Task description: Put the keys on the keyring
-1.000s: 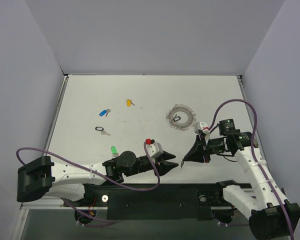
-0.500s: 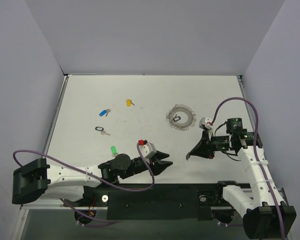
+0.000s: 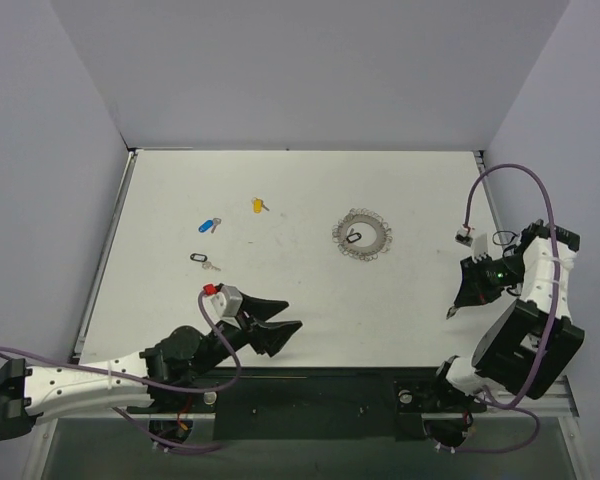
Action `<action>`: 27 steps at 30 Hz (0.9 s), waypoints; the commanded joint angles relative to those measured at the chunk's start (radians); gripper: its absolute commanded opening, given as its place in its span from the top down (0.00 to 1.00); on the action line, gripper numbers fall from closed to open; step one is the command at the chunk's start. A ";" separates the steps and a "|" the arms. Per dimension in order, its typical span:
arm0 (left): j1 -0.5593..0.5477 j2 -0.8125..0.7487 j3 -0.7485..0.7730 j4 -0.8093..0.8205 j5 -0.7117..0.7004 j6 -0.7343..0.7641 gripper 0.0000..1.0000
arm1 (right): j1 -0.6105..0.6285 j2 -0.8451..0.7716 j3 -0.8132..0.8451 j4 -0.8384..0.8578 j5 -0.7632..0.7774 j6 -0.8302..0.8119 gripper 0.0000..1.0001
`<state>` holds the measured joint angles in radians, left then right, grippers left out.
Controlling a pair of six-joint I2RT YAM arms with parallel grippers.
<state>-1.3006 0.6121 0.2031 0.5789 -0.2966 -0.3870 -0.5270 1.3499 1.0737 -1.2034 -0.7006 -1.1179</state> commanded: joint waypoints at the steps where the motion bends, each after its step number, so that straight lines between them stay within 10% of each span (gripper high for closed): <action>1: 0.004 -0.126 -0.043 -0.117 -0.095 -0.116 0.28 | -0.018 0.086 0.037 -0.007 0.176 0.016 1.00; 27: 0.004 -0.249 -0.103 -0.223 -0.118 -0.184 0.28 | 0.378 0.503 0.202 0.432 0.414 0.550 1.00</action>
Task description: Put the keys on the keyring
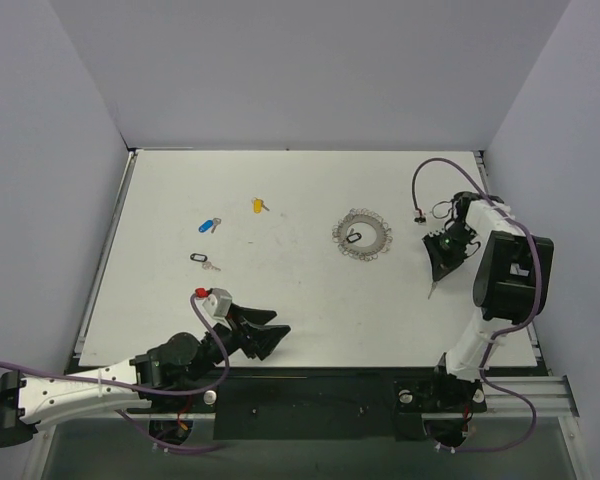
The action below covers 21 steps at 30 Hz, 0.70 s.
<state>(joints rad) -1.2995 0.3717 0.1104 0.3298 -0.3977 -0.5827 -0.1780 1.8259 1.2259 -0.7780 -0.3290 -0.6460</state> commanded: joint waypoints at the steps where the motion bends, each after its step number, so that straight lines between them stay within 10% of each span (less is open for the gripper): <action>1: 0.003 -0.008 -0.015 0.031 -0.016 0.014 0.28 | 0.037 0.044 0.056 0.013 0.048 0.083 1.00; 21: 0.003 0.032 -0.014 0.066 0.003 -0.016 0.28 | 0.121 0.110 0.118 0.065 0.111 0.146 1.00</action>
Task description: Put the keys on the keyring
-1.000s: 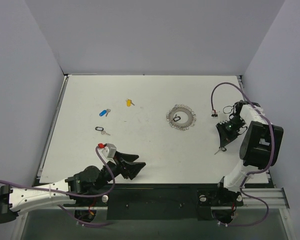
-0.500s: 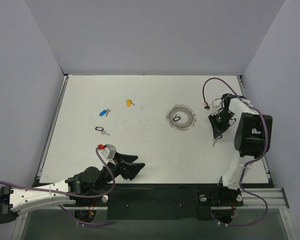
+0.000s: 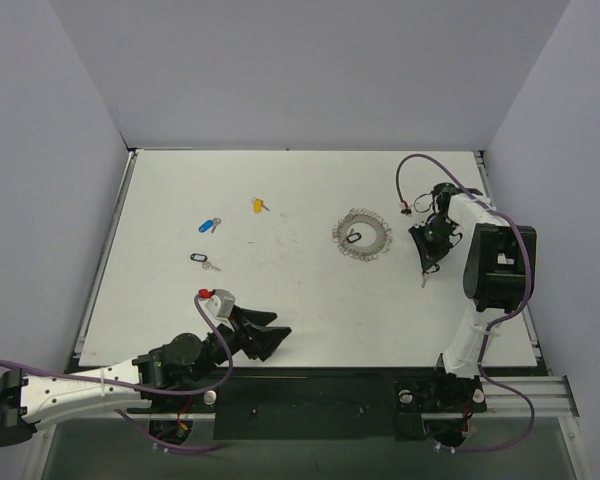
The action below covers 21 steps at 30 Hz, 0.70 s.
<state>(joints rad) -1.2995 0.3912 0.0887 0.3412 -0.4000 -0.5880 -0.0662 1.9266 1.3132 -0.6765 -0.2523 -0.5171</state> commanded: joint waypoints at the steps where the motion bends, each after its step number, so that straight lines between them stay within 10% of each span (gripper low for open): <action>1: 0.003 0.015 0.009 0.058 0.006 -0.009 0.28 | 0.016 0.011 0.032 -0.038 0.038 0.017 1.00; 21: 0.003 0.021 0.006 0.064 0.013 -0.026 0.28 | 0.054 -0.014 -0.006 0.017 0.097 0.040 0.98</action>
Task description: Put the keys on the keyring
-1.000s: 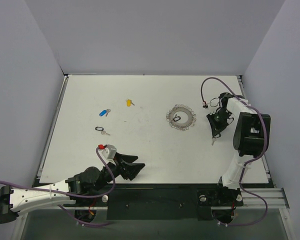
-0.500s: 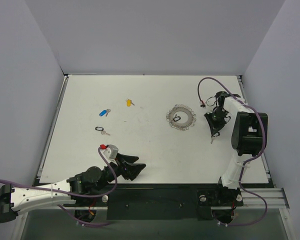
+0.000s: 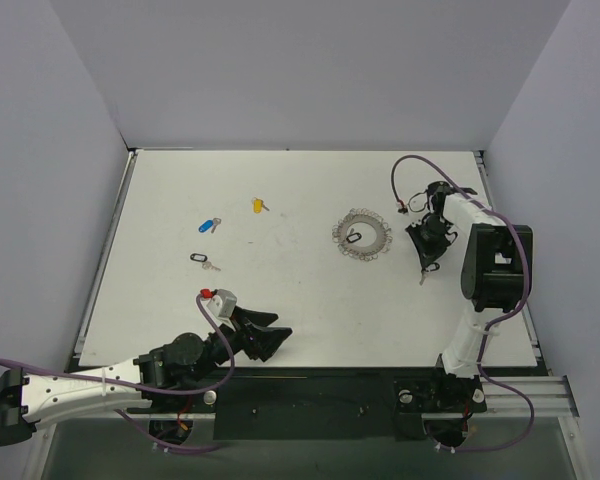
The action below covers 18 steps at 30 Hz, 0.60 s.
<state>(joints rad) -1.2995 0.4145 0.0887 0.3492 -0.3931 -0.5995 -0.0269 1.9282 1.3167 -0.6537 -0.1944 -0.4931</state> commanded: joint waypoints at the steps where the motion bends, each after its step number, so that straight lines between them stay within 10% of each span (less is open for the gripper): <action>1: 0.003 -0.002 0.006 0.056 0.005 -0.016 0.28 | 0.016 -0.024 -0.014 -0.003 0.039 0.014 0.98; 18: 0.003 -0.020 0.003 0.048 0.011 -0.031 0.28 | 0.050 -0.044 -0.043 0.031 0.069 0.016 0.93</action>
<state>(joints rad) -1.2995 0.4091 0.0883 0.3546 -0.3885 -0.6220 0.0170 1.9194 1.2823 -0.5922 -0.1455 -0.4900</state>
